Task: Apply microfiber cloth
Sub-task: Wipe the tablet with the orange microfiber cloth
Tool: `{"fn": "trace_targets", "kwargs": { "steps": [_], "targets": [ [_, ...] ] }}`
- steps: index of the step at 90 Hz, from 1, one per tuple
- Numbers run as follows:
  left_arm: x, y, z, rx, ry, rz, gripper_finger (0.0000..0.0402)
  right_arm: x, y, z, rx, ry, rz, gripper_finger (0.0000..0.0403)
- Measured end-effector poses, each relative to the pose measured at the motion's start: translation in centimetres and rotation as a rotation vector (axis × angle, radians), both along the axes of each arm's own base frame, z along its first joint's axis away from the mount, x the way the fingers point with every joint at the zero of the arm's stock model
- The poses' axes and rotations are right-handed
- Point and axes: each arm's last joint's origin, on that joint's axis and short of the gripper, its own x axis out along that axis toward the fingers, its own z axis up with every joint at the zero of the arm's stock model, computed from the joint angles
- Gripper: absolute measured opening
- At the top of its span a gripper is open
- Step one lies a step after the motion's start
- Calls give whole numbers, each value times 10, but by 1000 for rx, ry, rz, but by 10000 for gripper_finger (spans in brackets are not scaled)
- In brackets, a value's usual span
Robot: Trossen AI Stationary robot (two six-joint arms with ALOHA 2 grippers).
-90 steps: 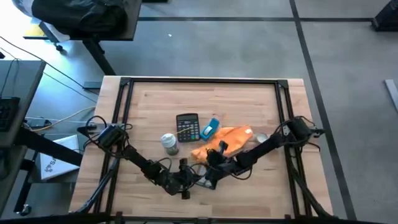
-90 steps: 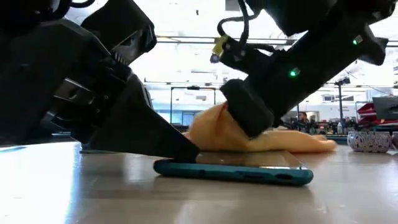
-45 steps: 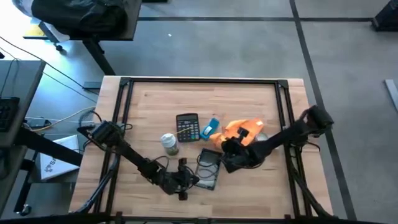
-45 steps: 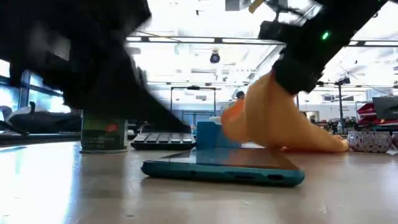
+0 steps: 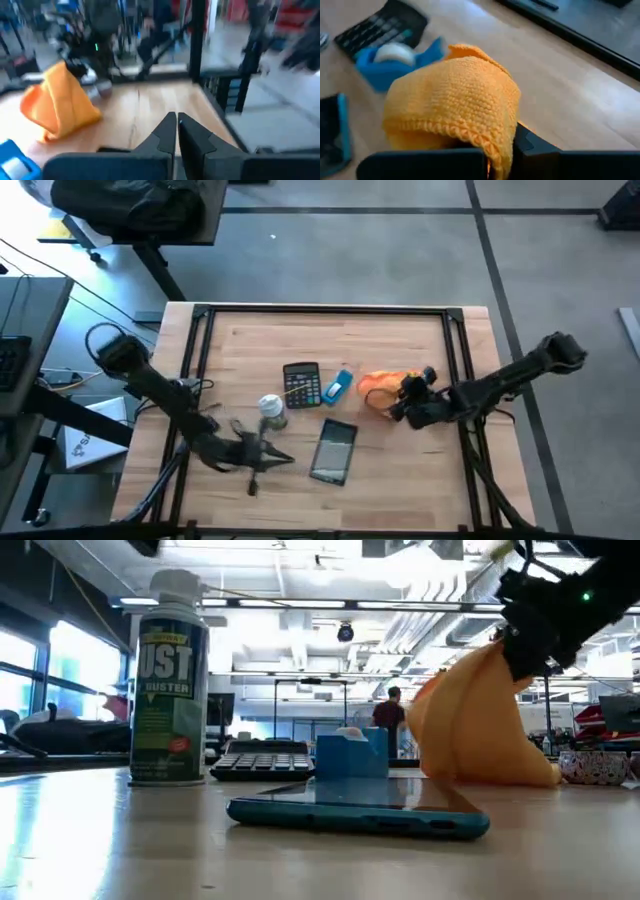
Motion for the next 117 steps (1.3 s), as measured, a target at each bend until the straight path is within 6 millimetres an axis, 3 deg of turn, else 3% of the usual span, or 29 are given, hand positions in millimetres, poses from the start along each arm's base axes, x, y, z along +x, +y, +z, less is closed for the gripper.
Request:
{"fn": "trace_targets", "kwargs": {
  "steps": [16, 43, 67, 92, 104, 117],
  "targets": [
    [-42, 34, -11, -50, -92, 48, 0, -16, -32, 9, 58, -66, -14, 0],
    [-77, 84, -25, -109, -221, 29, 0, -32, -78, 23, 122, -110, -37, 0],
    [-83, 110, -28, -118, -261, 50, 0, -34, -114, 19, 216, -136, -38, 0],
    [-82, 132, -24, -126, -289, 83, 0, -42, -152, 8, 238, -89, -179, 0],
    [-83, 140, -25, -131, -281, 120, 0, -47, -169, 29, 147, -111, -192, 0],
    [-85, 147, -23, -136, -291, 139, 0, -51, -183, 75, -6, -157, -196, 0]
  ]
}}
